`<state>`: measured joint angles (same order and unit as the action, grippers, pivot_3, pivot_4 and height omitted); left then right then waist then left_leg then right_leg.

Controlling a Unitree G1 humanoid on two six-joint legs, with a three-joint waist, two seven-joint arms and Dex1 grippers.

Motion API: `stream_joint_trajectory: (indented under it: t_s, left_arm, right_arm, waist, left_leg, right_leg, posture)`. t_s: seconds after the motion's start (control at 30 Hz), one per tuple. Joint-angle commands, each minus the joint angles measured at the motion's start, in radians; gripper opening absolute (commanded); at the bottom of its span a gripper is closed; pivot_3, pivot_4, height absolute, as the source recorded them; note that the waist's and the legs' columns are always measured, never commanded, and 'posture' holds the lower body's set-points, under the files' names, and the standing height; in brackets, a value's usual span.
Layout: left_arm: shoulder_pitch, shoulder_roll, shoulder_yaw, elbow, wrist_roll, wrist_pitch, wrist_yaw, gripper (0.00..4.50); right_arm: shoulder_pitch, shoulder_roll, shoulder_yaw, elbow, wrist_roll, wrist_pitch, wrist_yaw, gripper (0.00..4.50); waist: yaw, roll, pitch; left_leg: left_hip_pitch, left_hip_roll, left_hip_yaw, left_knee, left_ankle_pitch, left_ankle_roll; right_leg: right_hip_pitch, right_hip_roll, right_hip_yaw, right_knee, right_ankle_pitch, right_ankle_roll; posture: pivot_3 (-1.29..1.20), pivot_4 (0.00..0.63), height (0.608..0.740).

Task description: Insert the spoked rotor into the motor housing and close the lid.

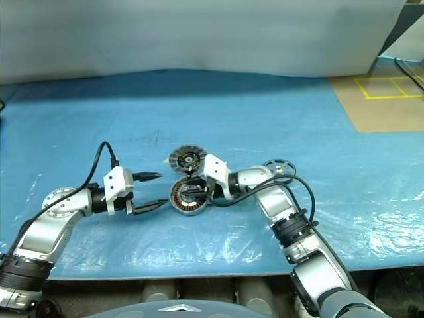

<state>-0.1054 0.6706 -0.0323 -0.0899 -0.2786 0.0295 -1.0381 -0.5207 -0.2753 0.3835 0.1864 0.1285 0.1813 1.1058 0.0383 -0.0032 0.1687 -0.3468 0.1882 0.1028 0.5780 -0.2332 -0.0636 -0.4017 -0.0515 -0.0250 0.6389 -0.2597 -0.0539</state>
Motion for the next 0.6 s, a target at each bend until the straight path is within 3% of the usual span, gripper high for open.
stream_joint_trajectory:
  t_s: [0.03, 0.2, 0.6]
  left_arm:
    - [-0.004, 0.008, 0.016, -0.026, -0.002, -0.005, 0.006, 3.73]
    - [-0.001, 0.006, 0.020, 0.005, 0.005, -0.033, 0.002, 3.73]
    - [0.002, 0.004, 0.020, 0.039, 0.012, -0.074, 0.001, 3.73]
  right_arm:
    - [-0.023, 0.005, -0.017, -0.017, 0.013, -0.007, -0.004, 1.35]
    - [-0.026, -0.004, -0.009, -0.022, 0.005, 0.011, -0.002, 0.04]
    - [-0.027, -0.025, 0.009, -0.057, -0.026, 0.027, -0.021, 0.04]
  waist:
    - [0.000, 0.000, 0.000]
    - [0.000, 0.000, 0.000]
    - [0.000, 0.000, 0.000]
  left_leg:
    - [0.000, 0.000, 0.000, 0.000, 0.000, 0.000]
    - [0.000, 0.000, 0.000, 0.000, 0.000, 0.000]
    - [0.000, 0.000, 0.000, 0.000, 0.000, 0.000]
  right_leg:
    - [0.000, 0.000, 0.000, 0.000, 0.000, 0.000]
    - [0.000, 0.000, 0.000, 0.000, 0.000, 0.000]
    - [0.000, 0.000, 0.000, 0.000, 0.000, 0.000]
  posture:
    - [0.00, 0.150, 0.740]
    - [0.00, 0.150, 0.740]
    - [0.00, 0.150, 0.740]
